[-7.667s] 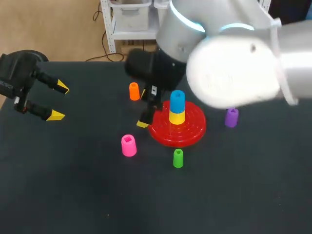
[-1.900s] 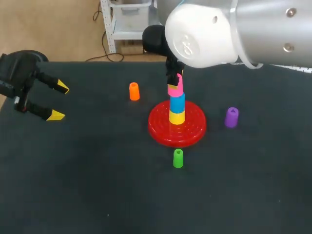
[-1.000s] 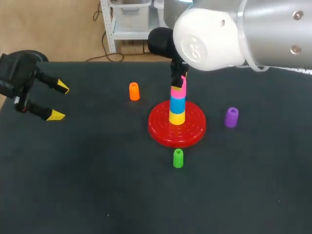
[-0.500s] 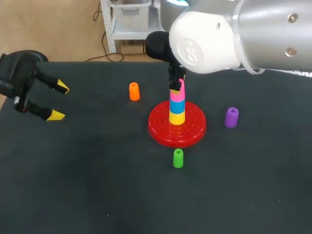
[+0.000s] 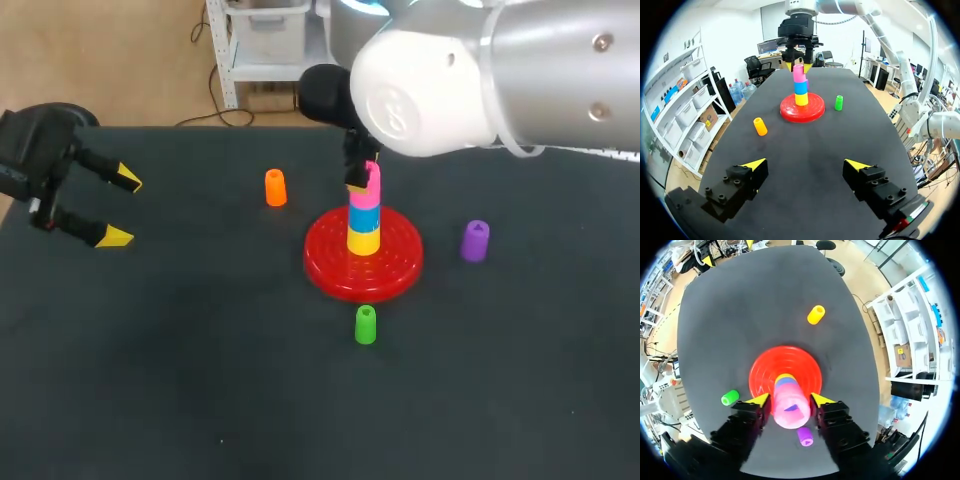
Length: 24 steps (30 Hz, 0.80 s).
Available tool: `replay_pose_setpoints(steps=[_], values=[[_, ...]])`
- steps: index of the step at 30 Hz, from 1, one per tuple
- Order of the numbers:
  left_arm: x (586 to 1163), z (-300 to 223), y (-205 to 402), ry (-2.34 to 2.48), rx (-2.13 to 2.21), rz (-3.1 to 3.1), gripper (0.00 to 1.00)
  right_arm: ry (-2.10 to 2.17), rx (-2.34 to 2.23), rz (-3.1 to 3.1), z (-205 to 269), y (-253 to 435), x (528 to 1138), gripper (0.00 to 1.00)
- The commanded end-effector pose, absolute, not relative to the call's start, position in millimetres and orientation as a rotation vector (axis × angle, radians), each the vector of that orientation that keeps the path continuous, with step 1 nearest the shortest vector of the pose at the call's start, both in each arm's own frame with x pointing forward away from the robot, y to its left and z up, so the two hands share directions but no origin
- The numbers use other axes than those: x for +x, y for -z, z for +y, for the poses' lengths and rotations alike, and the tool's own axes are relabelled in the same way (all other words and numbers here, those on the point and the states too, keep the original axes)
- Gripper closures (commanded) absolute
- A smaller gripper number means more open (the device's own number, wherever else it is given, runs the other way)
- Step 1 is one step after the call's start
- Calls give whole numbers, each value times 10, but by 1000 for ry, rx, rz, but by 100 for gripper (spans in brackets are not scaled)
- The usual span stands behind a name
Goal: Pick up and stack the cylinders on the red base in this order: pink,purple,orange,green
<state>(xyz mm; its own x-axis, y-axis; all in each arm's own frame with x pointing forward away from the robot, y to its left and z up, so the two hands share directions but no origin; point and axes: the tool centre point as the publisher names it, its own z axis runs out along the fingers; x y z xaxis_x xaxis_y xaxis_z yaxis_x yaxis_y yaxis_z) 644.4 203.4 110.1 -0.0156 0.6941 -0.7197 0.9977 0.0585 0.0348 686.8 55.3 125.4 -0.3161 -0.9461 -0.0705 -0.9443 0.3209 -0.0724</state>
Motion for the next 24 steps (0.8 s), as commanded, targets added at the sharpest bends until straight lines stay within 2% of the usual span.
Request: replay_pose_setpoints(steps=[1,7,12,24], values=[[6432,2040,-1095,680,1691,1765,0,54,-1752,2432,536,-1352,6747,0],[6432,2040,-1095,680,1691,1765,0,108,-1703,2387,474,-1626,6657,0],[6432,2040,-1095,680,1691,1765,0,141,-1618,2430,210,-1719,6551,0],[6432,2040,-1095,680,1691,1765,0,65,-1418,2701,-655,-1177,6218,0]])
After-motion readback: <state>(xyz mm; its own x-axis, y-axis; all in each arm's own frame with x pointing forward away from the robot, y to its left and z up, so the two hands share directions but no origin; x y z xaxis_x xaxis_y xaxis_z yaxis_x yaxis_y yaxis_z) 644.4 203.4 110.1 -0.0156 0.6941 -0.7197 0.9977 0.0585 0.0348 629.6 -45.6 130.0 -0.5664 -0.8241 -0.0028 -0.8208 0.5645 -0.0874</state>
